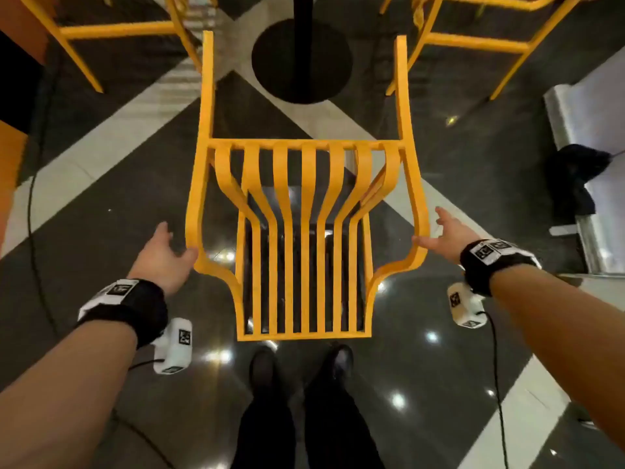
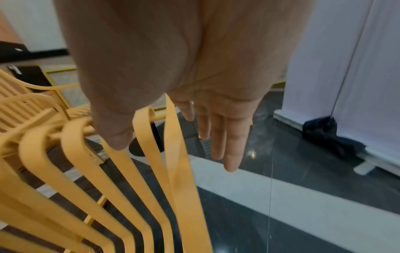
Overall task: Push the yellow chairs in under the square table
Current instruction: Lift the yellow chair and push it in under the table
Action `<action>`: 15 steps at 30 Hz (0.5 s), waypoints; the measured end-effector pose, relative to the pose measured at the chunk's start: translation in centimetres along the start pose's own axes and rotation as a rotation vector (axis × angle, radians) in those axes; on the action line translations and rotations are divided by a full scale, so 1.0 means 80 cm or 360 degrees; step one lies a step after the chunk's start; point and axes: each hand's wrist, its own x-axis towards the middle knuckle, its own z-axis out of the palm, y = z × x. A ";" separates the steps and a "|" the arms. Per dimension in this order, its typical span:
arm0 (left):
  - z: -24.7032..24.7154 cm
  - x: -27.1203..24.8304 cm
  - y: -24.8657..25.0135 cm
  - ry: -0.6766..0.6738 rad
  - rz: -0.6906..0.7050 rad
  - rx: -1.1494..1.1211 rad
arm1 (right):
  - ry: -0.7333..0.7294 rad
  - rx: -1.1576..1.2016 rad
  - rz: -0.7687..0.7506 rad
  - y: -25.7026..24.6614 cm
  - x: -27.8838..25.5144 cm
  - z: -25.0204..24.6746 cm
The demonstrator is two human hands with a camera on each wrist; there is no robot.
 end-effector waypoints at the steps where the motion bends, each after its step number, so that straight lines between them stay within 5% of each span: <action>1: 0.015 0.006 0.000 0.0009 -0.0049 -0.0048 | -0.0023 0.0039 0.0016 0.001 0.009 0.013; 6: 0.084 0.049 -0.014 0.0025 -0.0302 -0.0117 | 0.0017 0.0487 0.0111 0.020 0.053 0.070; 10: 0.123 0.066 -0.033 0.0254 -0.0260 -0.0385 | -0.0060 0.0804 0.0202 0.048 0.055 0.114; 15: 0.129 0.067 -0.036 0.0306 -0.0135 -0.0436 | 0.0214 0.1078 0.0447 0.051 0.047 0.133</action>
